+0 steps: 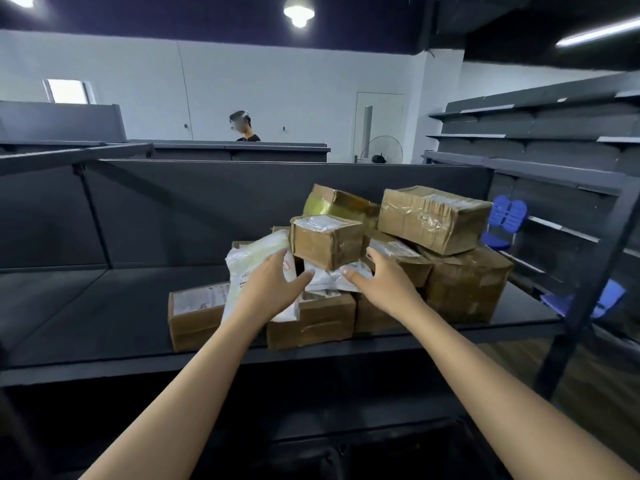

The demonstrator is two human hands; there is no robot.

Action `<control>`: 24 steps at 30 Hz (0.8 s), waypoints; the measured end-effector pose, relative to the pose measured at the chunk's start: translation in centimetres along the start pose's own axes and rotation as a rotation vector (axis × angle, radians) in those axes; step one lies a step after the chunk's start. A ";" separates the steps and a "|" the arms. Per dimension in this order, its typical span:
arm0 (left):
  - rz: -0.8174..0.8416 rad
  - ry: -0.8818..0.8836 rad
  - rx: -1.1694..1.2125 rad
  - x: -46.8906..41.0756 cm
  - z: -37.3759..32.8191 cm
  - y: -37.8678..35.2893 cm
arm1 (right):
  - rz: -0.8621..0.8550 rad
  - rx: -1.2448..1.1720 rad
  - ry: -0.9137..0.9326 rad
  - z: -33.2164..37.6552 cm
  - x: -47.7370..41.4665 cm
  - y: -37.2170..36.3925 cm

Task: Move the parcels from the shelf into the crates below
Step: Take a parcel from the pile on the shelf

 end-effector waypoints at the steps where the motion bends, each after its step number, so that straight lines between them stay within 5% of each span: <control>1: -0.016 0.013 0.012 -1.2 -0.1 -0.3 | 0.015 -0.003 0.001 -0.3 -1.3 0.0; 11: -0.033 0.020 0.010 -11.0 0.2 -2.8 | -0.022 0.147 0.082 -0.8 -9.0 -3.0; 17: 0.000 -0.040 0.099 -11.4 -0.1 -4.4 | -0.079 0.063 0.140 -2.2 -9.8 -3.6; 24: -0.161 -0.114 0.157 -7.5 -2.4 -3.4 | -0.170 -0.149 0.303 -2.1 -7.1 -2.1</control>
Point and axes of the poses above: each hand's wrist, its own x-axis away from the middle knuckle, its own y-axis out of the back of the hand, z = x × y, the point moved 4 cm from there along -x, towards the middle knuckle
